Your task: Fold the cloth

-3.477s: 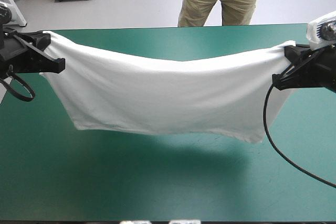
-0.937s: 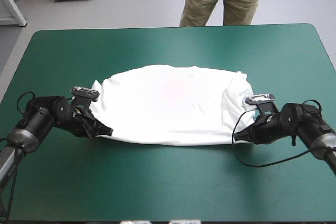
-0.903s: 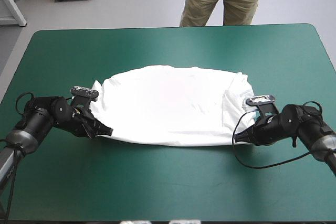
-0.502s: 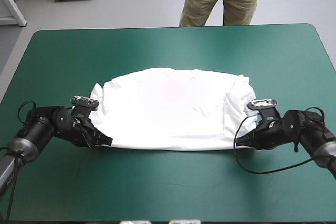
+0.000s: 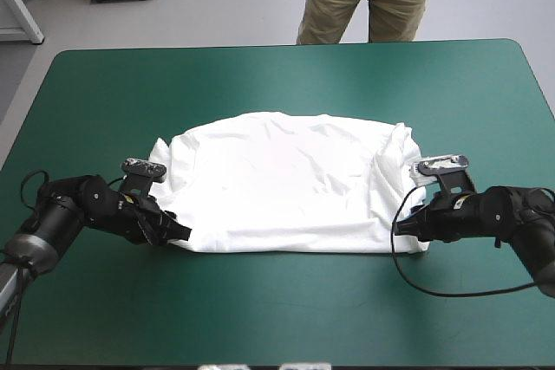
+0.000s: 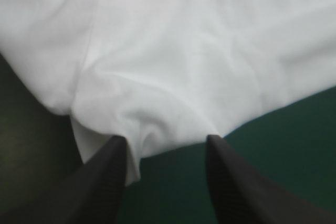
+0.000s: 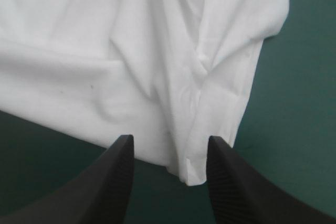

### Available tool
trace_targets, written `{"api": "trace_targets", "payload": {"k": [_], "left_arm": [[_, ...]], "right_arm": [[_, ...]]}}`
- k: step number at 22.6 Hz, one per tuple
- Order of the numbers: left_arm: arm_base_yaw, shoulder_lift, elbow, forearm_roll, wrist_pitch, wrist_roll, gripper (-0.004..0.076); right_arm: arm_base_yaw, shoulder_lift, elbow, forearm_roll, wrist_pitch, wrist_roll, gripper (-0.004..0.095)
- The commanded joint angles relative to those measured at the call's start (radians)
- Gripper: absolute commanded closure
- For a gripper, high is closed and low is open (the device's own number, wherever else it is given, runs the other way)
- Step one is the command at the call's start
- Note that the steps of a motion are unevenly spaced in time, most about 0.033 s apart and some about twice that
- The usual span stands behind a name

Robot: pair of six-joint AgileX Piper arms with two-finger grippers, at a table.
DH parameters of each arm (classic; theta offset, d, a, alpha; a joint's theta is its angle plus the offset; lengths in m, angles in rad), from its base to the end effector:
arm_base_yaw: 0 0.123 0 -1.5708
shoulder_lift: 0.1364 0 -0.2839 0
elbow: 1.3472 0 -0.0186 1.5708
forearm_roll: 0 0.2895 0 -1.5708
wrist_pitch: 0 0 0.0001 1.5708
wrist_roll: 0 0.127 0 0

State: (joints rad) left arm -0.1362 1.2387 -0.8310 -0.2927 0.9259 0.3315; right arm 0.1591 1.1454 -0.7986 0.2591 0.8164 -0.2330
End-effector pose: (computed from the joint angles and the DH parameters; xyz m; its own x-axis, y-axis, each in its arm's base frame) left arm 0.2607 -0.0653 0.2116 -0.8897 0.2709 -0.3676 0.3485 0.9230 -0.1631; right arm 0.2576 0.0654 0.2300 -0.8465 -0.1890 -0.4977 -0.2915 0.9468 0.1364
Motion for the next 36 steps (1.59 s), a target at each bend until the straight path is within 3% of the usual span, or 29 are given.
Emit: {"api": "trace_targets", "payload": {"k": [1,6,11,17,23,29,33,35,36], "left_arm": [[-0.002,-0.072,-0.076,-0.038,-0.05,-0.047,0.0224],[-0.001,-0.088,-0.243,0.103,-0.108,-0.217,0.0219],[0.027,0.055,-0.431,0.293,-0.016,-0.343,0.023],[0.253,0.295,-0.431,0.076,-0.1,-0.277,0.023],[0.266,0.449,-0.431,-0.086,-0.201,-0.165,0.023],[0.253,0.527,-0.432,-0.139,-0.224,-0.117,0.0232],[0.228,0.534,-0.432,-0.135,-0.225,-0.072,0.0328],[0.218,0.534,-0.432,-0.132,-0.226,-0.07,0.0498],[0.216,0.534,-0.432,-0.13,-0.234,-0.069,0.0654]], "right_arm": [[-0.003,-0.11,-0.094,0.007,-0.015,0.008,0.0449],[-0.003,-0.189,-0.234,-0.023,0.038,0.057,0.0449],[-0.003,-0.19,-0.369,-0.047,0.14,0.052,0.0449],[-0.003,-0.188,-0.376,-0.041,0.143,0.052,0.0449],[-0.003,-0.181,-0.376,-0.041,0.134,0.054,0.045],[-0.003,-0.154,-0.376,-0.03,0.14,0.055,0.0462],[-0.003,-0.137,-0.374,-0.018,0.143,0.055,0.0534],[-0.003,-0.133,-0.374,-0.018,0.143,0.055,0.0566],[-0.003,-0.133,-0.374,-0.018,0.143,0.055,0.0583]]}}
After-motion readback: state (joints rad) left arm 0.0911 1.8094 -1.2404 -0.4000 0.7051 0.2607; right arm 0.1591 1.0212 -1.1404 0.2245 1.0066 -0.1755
